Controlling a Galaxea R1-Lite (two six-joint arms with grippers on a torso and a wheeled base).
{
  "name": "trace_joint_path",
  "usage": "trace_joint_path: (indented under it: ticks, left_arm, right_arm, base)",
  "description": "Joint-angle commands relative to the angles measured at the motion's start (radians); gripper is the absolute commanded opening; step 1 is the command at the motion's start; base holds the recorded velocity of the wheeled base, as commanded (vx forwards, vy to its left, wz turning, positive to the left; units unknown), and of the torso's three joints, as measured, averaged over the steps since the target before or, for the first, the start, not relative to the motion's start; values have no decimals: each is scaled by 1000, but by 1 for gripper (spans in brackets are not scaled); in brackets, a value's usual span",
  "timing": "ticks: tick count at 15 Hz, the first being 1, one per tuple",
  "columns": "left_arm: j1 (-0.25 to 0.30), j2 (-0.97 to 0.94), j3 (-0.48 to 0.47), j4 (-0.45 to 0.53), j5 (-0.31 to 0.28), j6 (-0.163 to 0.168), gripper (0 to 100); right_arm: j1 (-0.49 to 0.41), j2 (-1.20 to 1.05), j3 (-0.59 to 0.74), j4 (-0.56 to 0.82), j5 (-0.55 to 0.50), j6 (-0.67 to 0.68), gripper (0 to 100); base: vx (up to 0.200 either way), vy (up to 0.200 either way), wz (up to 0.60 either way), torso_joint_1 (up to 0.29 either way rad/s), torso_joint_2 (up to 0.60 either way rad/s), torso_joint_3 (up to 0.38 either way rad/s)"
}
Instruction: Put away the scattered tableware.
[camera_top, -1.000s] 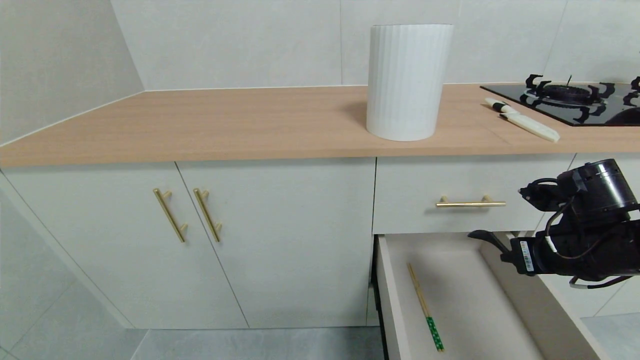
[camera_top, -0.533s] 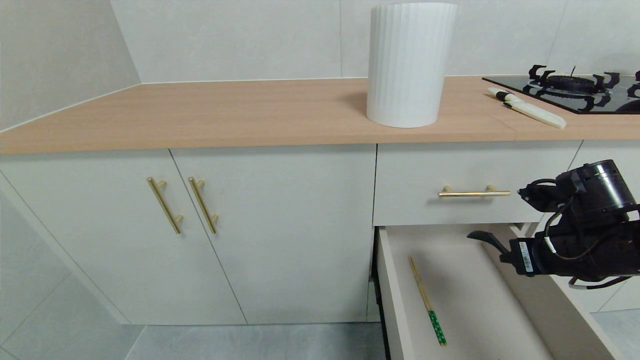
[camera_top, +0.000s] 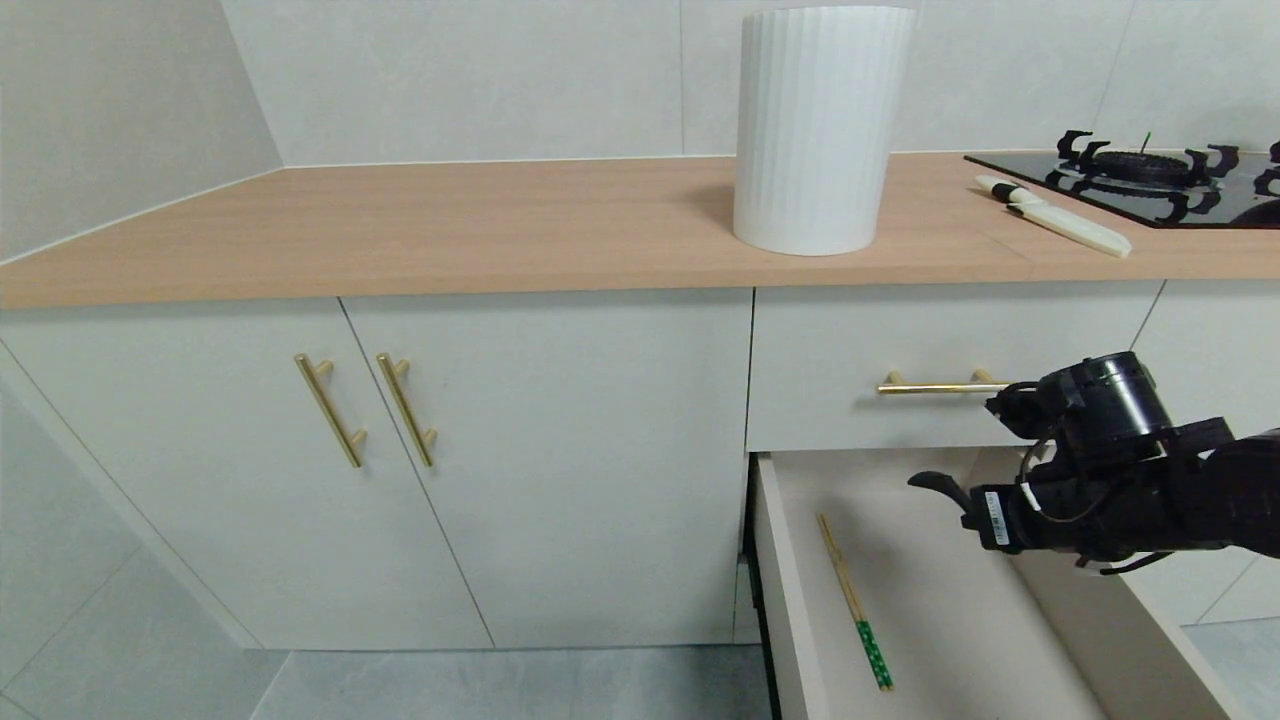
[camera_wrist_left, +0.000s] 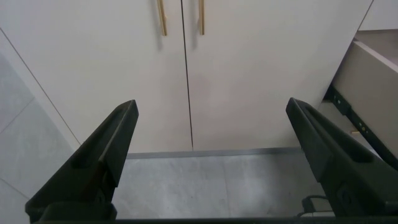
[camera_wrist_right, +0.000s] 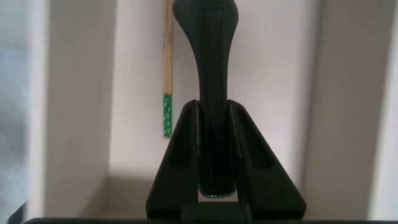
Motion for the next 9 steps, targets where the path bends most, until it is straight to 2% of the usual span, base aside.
trace_joint_path:
  ticks: [1, 3, 5, 9]
  left_arm:
    - [0, 0, 0, 0, 1, 0, 100]
    - [0, 0, 0, 0, -1, 0, 100]
    - [0, 0, 0, 0, 1, 0, 100]
    - [0, 0, 0, 0, 1, 0, 100]
  right_arm:
    - [-1, 152, 36, -95, -4, -1, 0]
    - [0, 278, 70, -236, -9, -2, 0]
    - [0, 379, 82, -322, -39, -4, 0]
    - [0, 465, 82, -356, -64, -8, 0]
  base:
    - [0, 0, 0, 0, 0, 0]
    - [0, 0, 0, 0, 0, 0]
    - [0, 0, 0, 0, 0, 0]
    - [0, 0, 0, 0, 0, 0]
